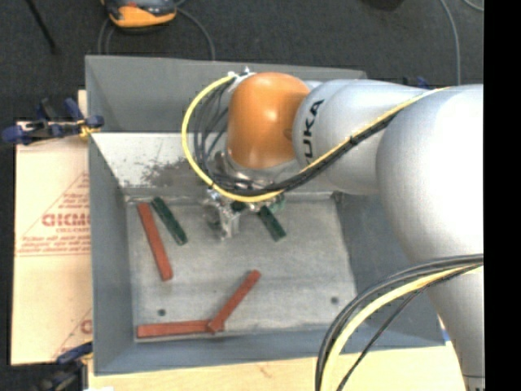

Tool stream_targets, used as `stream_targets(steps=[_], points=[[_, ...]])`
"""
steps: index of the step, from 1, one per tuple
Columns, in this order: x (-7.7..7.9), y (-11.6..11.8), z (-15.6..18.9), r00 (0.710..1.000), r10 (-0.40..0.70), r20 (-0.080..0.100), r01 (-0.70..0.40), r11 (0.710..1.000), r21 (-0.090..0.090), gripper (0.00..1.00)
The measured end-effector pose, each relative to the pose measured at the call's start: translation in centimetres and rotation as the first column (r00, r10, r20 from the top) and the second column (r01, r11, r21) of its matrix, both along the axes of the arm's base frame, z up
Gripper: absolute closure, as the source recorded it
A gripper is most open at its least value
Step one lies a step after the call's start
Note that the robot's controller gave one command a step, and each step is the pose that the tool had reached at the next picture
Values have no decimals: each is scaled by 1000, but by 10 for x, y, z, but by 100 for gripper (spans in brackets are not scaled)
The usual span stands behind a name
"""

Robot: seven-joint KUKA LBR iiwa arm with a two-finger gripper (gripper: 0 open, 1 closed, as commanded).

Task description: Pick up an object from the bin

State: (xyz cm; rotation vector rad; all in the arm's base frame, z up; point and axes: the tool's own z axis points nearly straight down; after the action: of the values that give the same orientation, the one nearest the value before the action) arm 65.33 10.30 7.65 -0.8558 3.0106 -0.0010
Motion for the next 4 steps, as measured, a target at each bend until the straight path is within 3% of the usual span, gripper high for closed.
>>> stream_targets(steps=[1, 2, 3, 4], points=[[-10, -10, 33, 997, 79, -11, -79, 997, -2, 100], [-25, -21, 89, 932, 362, -8, -362, 932, -3, 100], [-31, 16, 75, 568, 823, -9, -823, 568, -2, 0], [-31, 15, 77, 572, 821, -8, -821, 572, -2, 0]])
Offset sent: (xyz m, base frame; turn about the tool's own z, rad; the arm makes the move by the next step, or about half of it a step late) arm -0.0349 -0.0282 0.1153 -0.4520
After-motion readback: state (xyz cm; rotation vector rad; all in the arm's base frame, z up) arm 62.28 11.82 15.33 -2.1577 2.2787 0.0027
